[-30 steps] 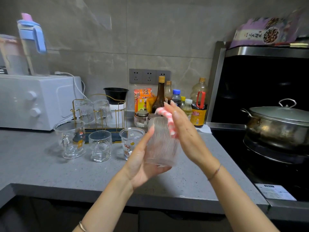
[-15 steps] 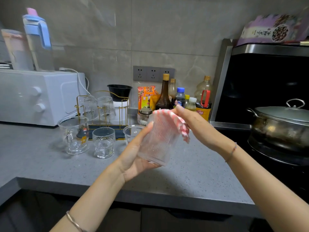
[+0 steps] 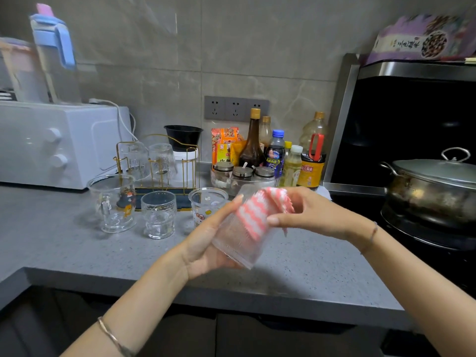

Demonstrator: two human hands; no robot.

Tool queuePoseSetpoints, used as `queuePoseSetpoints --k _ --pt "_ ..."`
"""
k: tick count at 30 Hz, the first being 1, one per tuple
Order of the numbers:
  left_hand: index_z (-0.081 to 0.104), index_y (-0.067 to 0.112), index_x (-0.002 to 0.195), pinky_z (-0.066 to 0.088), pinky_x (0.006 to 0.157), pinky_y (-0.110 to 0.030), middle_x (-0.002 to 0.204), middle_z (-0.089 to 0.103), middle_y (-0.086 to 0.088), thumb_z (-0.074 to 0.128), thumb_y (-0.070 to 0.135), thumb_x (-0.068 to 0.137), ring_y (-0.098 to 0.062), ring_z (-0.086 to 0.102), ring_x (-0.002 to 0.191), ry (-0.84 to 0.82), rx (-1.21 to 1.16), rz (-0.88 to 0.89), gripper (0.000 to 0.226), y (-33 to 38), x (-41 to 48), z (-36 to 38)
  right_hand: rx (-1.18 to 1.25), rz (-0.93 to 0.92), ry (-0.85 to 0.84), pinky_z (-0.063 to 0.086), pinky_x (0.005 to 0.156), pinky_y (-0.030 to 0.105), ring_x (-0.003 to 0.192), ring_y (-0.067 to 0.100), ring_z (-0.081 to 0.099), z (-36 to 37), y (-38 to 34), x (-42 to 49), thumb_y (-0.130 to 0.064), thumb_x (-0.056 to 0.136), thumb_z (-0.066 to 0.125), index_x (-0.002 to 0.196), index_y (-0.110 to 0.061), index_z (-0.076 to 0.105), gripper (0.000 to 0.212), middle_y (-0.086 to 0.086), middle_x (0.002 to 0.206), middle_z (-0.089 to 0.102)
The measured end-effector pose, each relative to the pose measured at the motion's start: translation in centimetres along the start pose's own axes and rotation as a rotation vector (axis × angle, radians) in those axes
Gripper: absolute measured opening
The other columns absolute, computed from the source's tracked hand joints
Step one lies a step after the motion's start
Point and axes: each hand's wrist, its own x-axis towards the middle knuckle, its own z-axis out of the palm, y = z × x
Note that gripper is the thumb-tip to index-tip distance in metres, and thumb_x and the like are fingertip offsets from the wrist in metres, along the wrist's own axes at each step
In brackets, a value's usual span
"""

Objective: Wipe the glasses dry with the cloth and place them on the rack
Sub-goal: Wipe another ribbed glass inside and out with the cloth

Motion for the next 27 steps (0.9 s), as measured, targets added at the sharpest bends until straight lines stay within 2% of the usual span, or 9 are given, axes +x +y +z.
queuePoseSetpoints --k 2,4,6,8,12,16,19,24,27 --pt "0.076 0.020 0.107 0.043 0.100 -0.049 0.105 0.070 -0.011 0.085 0.067 0.041 -0.024 0.063 0.088 -0.003 -0.022 -0.003 0.081 0.4 0.0 -0.3 0.070 -0.030 0.147 0.054 0.089 0.035 0.096 0.026 0.066 0.0 0.3 -0.2 -0.039 0.080 0.060 0.102 -0.010 0.070 0.037 0.008 0.098 0.072" --pt "0.078 0.020 0.103 0.048 0.091 -0.043 0.102 0.071 -0.010 0.086 0.066 0.038 -0.023 0.066 0.085 -0.013 -0.015 -0.007 0.081 0.6 0.0 -0.5 0.076 -0.021 0.213 0.045 0.096 0.046 0.101 0.048 0.056 0.1 0.6 -0.3 -0.046 0.087 0.046 0.094 0.009 0.067 0.060 0.031 0.101 0.064" --pt "0.079 0.020 0.098 0.049 0.091 -0.043 0.101 0.072 -0.010 0.086 0.066 0.038 -0.024 0.067 0.086 -0.021 -0.004 -0.014 0.076 0.7 0.0 -0.5 0.139 0.009 0.237 0.044 0.096 0.040 0.099 0.052 0.054 0.4 0.5 -0.5 -0.049 0.089 0.038 0.095 0.022 0.058 0.075 0.038 0.103 0.058" --pt "0.079 0.020 0.097 0.047 0.095 -0.046 0.101 0.072 -0.010 0.079 0.069 0.053 -0.024 0.067 0.086 -0.006 -0.004 -0.022 0.066 0.7 0.0 -0.4 0.128 0.016 0.181 0.047 0.095 0.039 0.092 0.040 0.060 0.6 0.4 -0.5 -0.053 0.088 0.044 0.096 0.016 0.062 0.071 0.028 0.100 0.064" --pt "0.079 0.019 0.099 0.043 0.101 -0.048 0.104 0.071 -0.011 0.055 0.062 0.076 -0.025 0.065 0.088 0.051 0.041 -0.091 0.054 1.0 0.1 -0.2 0.032 0.045 -0.003 0.053 0.074 0.015 0.083 0.004 0.070 1.1 0.1 -0.7 -0.022 0.078 0.073 0.090 -0.021 0.070 0.013 -0.012 0.086 0.074" --pt "0.077 0.016 0.106 0.042 0.106 -0.051 0.115 0.070 -0.013 0.051 0.069 0.077 -0.030 0.065 0.102 0.081 0.026 -0.133 0.066 0.8 0.3 0.0 0.070 0.082 -0.072 0.050 0.072 0.011 0.081 -0.001 0.069 1.4 0.3 -0.8 -0.011 0.083 0.069 0.090 -0.023 0.067 0.014 -0.016 0.082 0.074" --pt "0.067 0.015 0.125 0.034 0.113 -0.052 0.127 0.065 -0.015 0.044 0.078 0.076 -0.034 0.059 0.120 0.159 -0.056 -0.059 0.082 0.3 0.7 -0.3 0.072 0.074 0.039 0.052 0.077 0.013 0.086 0.004 0.070 1.4 0.6 -0.9 -0.015 0.082 0.070 0.092 -0.022 0.069 0.012 -0.012 0.088 0.075" --pt "0.071 0.014 0.109 0.053 0.081 -0.035 0.102 0.073 -0.008 0.041 0.070 0.083 -0.018 0.068 0.084 0.377 -0.003 0.185 0.068 -0.8 1.2 1.4 0.042 0.042 0.073 0.052 0.080 0.013 0.089 0.002 0.069 2.7 0.5 -0.8 -0.015 0.084 0.070 0.100 -0.023 0.067 0.018 -0.014 0.092 0.073" --pt "0.066 0.015 0.121 0.046 0.102 -0.040 0.115 0.071 -0.007 0.031 0.074 0.088 -0.018 0.065 0.108 0.571 0.189 0.270 0.077 -1.3 1.4 2.1 0.138 0.036 0.002 0.047 0.083 0.009 0.099 0.000 0.066 4.8 0.5 -1.1 -0.010 0.082 0.072 0.109 -0.025 0.063 0.032 -0.017 0.101 0.072"
